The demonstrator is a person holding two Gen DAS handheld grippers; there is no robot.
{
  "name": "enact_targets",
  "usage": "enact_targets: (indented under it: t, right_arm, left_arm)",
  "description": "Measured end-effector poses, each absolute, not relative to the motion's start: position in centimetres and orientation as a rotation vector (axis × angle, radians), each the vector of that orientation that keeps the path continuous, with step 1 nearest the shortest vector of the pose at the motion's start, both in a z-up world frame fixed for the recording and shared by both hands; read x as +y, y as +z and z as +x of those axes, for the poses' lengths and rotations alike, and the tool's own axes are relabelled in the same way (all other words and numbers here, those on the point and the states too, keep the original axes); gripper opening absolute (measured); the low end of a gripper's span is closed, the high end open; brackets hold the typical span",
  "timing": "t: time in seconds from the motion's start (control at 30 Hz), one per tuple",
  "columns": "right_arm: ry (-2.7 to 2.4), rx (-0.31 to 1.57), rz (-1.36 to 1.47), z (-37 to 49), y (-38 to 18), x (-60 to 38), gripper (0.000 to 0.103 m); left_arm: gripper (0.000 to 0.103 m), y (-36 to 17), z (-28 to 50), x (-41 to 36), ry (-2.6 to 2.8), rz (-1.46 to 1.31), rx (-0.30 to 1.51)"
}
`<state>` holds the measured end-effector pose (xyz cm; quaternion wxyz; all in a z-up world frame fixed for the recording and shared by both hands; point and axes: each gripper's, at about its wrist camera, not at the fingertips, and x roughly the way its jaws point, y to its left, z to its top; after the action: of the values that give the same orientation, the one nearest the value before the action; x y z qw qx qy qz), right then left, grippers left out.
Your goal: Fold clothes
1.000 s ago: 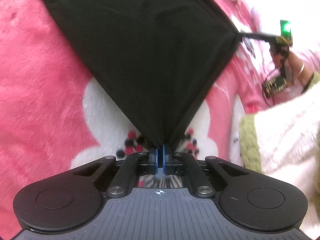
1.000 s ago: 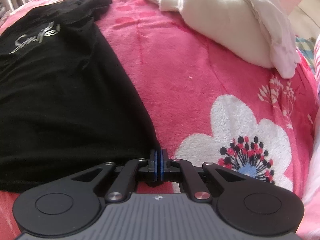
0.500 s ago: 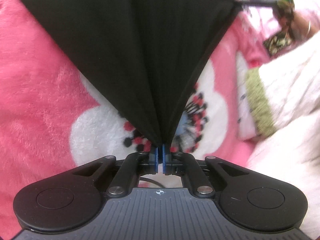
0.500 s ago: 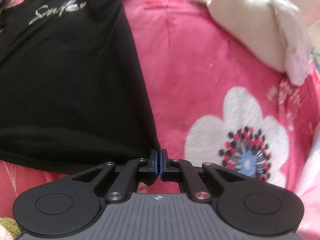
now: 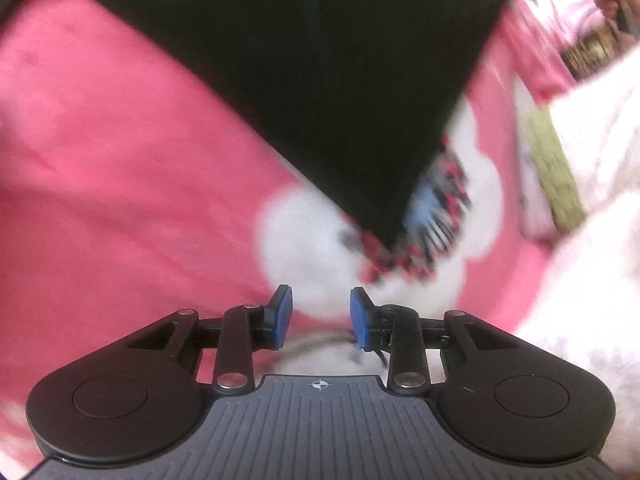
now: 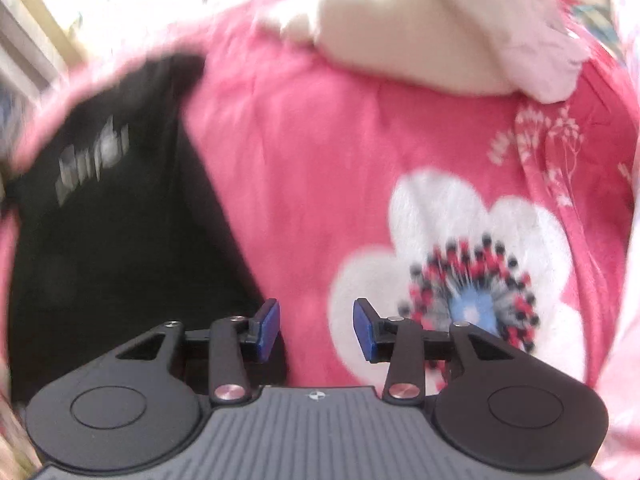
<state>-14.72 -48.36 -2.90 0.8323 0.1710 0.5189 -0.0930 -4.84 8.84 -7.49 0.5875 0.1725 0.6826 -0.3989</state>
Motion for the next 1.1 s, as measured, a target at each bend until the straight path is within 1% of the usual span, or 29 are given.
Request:
enact_targets:
  t: [0.07,0.13,0.27,0.4,0.53,0.6,0.77,0.8,0.83,0.87,0.9,0.93,1.0,1.1]
  right_arm:
    - [-0.158,1.023,0.49,-12.3,-2.4,-49.5,0.043]
    - [-0.087,0.952,0.586,-8.6,-2.3,-49.3,0.043]
    - [0.059,0.898,0.714,0.9,-3.5,-47.2,0.043]
    - [0.082,0.899,0.822,10.2,-5.6,-45.3,0.043]
    - [0.014,0.898,0.857,17.1,-8.1,-44.6,0.043]
    - [-0.007,0.904,0.857,19.0,-9.2,-44.8,0.043]
    - [-0.033,0.944,0.822,22.1,-12.0,-45.0,0.043]
    - [-0.028,0.944,0.828,22.3,-12.5,-44.9,0.042]
    - [-0.026,0.946,0.809,22.4,-12.7,-44.6,0.033]
    - [-0.024,0.947,0.79,22.5,-12.9,-44.4,0.027]
    - [-0.021,0.949,0.771,22.6,-13.1,-44.2,0.015]
    - [-0.019,0.95,0.752,22.6,-13.3,-43.9,0.006]
    - [-0.03,0.919,0.701,22.6,-12.6,-43.8,0.004]
    - [-0.076,0.854,0.603,22.4,-10.2,-44.1,0.004]
  left_arm:
    - [0.034,-6.3,-2.3,9.0,-0.872,0.362,1.523]
    - [0.035,-5.8,0.6,8.6,-0.812,0.248,1.472]
    - [0.035,-6.1,5.3,5.2,-0.77,0.095,1.366]
    - [0.035,-6.3,8.9,0.3,-0.787,0.028,1.221]
    - [0.036,-7.1,12.9,-3.8,-0.766,0.002,1.123]
    - [0.036,-7.7,13.8,-5.5,-0.744,0.028,1.049]
    - [0.036,-9.3,16.0,-8.4,-0.714,0.011,0.964]
    - [0.036,-9.5,16.3,-9.0,-0.719,0.012,0.956]
    - [0.036,-9.6,16.4,-9.4,-0.727,0.015,0.943]
    - [0.036,-9.8,16.7,-9.8,-0.733,0.02,0.934]
    - [0.036,-9.8,16.8,-10.3,-0.74,0.028,0.927]
    - [0.036,-10.0,17.0,-10.7,-0.746,0.036,0.923]
    - [0.036,-10.5,17.3,-11.4,-0.745,0.062,0.913]
    - [0.036,-10.8,17.0,-11.5,-0.745,0.096,0.902]
